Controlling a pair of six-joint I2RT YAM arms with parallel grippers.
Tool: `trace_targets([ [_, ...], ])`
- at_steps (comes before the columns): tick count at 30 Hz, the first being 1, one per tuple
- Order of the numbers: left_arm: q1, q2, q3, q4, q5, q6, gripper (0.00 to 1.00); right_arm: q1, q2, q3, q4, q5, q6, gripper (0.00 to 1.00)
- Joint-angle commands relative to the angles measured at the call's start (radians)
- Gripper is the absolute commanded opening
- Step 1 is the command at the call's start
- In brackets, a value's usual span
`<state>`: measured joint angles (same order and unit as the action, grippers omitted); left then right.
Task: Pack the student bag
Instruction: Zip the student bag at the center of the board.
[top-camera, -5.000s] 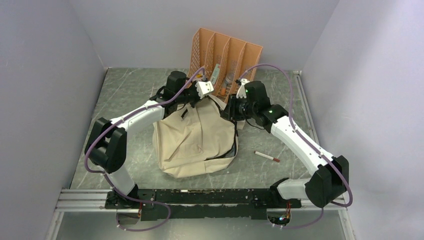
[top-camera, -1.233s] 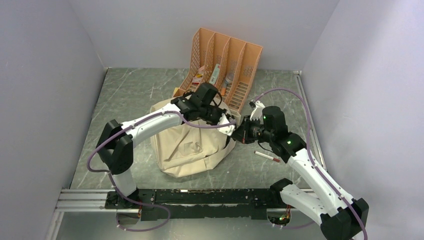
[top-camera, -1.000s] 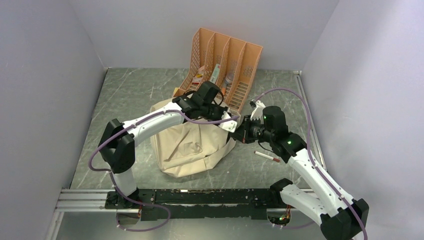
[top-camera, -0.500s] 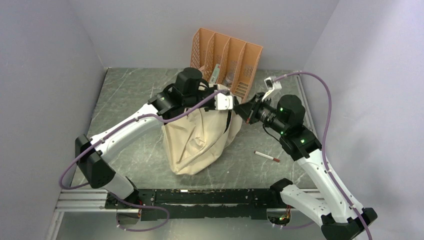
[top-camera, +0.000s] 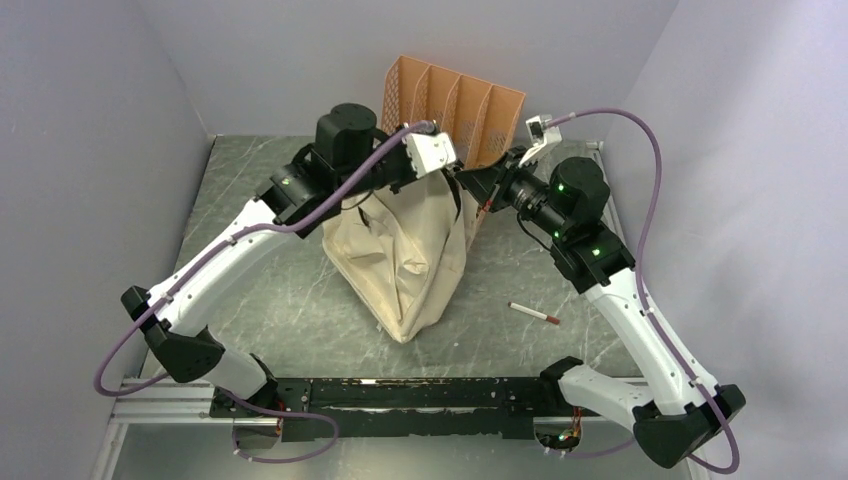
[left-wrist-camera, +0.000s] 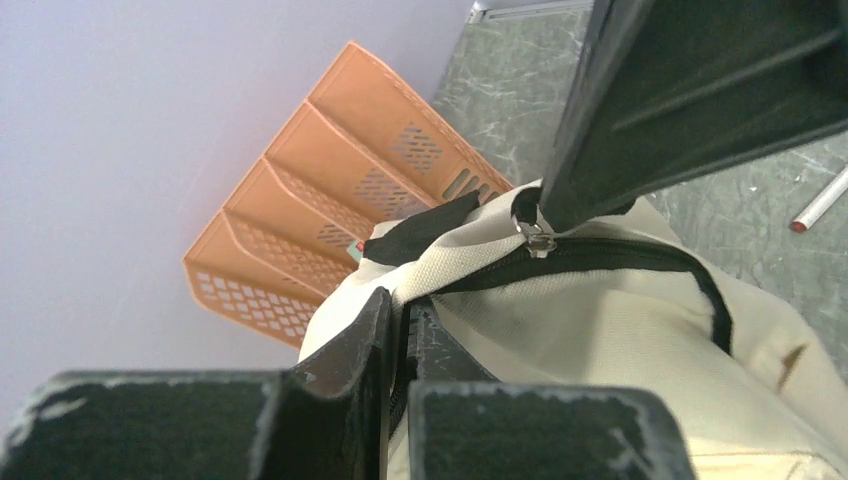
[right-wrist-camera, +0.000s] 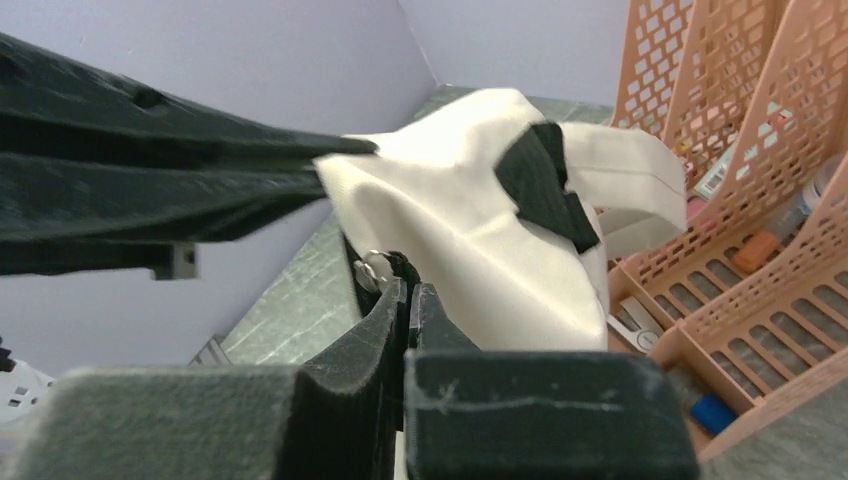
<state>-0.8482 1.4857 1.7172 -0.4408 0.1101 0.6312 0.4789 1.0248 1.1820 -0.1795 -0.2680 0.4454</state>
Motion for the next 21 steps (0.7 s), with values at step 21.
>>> trace_targets([
  [21, -0.008, -0.016, 0.075, -0.115, -0.391, 0.033, 0.05, -0.002, -0.047, -0.101, 0.018, -0.210, 0.026, 0.00],
])
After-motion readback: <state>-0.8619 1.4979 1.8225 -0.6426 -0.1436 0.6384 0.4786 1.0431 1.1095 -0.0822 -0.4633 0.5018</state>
